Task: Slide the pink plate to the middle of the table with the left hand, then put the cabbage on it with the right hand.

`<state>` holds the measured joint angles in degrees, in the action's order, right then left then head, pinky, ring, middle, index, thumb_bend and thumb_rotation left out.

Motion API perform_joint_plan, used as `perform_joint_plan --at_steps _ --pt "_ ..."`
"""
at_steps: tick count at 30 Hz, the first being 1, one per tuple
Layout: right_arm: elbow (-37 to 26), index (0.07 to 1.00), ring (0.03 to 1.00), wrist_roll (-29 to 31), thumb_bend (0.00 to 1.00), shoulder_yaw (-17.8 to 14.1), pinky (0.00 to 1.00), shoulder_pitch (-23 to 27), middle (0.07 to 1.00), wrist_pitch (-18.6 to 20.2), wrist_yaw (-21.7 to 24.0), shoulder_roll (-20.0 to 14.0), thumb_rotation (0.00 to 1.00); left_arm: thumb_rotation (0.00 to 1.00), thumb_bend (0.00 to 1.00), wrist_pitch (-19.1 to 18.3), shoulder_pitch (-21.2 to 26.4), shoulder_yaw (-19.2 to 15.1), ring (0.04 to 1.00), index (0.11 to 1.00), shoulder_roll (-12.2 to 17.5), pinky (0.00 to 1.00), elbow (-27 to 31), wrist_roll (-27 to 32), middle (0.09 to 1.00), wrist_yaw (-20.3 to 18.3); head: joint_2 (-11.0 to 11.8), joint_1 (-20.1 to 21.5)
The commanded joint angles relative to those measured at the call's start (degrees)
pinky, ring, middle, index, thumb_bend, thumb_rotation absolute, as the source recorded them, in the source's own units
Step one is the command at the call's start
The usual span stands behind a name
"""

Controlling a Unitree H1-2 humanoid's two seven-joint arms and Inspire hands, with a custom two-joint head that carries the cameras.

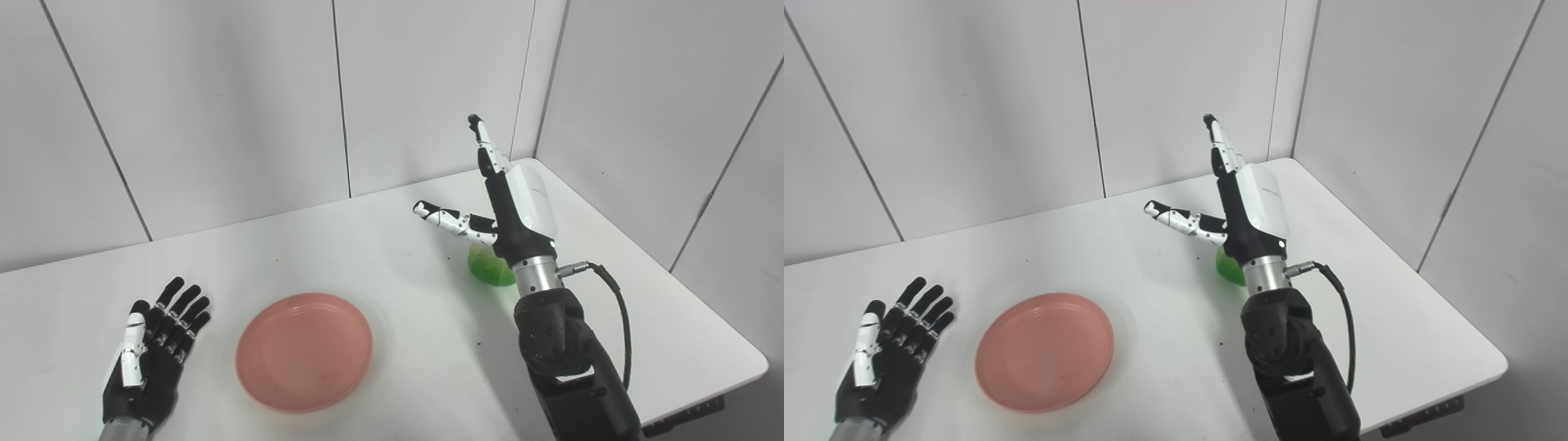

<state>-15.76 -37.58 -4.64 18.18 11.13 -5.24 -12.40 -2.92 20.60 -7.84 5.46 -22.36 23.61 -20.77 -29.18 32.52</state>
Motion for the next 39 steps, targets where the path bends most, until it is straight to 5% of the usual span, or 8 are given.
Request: perform_joint_plan --at_steps 1,9,22,39 --pt "-2.3 1.0 0.961 -0.5 0.86 -1.1 0.9 1.1 0.987 1.7 0.0 -1.5 0.71 1.0 0.41 -1.1 -1.0 -0.5 0.88 0.879 0.9 0.92 -1.9 0.2 0.883 0.1 -0.1 0.2" --pt "-1.7 1.0 0.977 0.5 1.0 -3.5 0.88 -0.1 1.0 5.0 0.7 -2.9 0.7 1.0 0.4 -1.5 -0.7 -1.1 0.874 0.872 1.0 0.91 -2.2 0.6 0.876 -0.3 -0.6 0.3" --pt "2.2 1.0 1.0 2.9 1.0 -4.8 0.88 -1.2 1.0 8.4 1.9 -4.6 0.65 1.0 0.41 -2.8 -0.3 -1.5 0.87 0.864 0.9 0.9 -1.8 1.1 0.87 -0.1 -1.1 0.7" --pt "15.1 1.0 0.969 6.3 1.0 -2.2 0.84 -1.0 1.0 1.4 -6.4 -4.8 0.64 1.0 0.4 -2.8 -0.7 -0.5 0.869 0.868 1.4 0.9 -1.3 0.9 0.869 -0.4 -1.6 0.6"
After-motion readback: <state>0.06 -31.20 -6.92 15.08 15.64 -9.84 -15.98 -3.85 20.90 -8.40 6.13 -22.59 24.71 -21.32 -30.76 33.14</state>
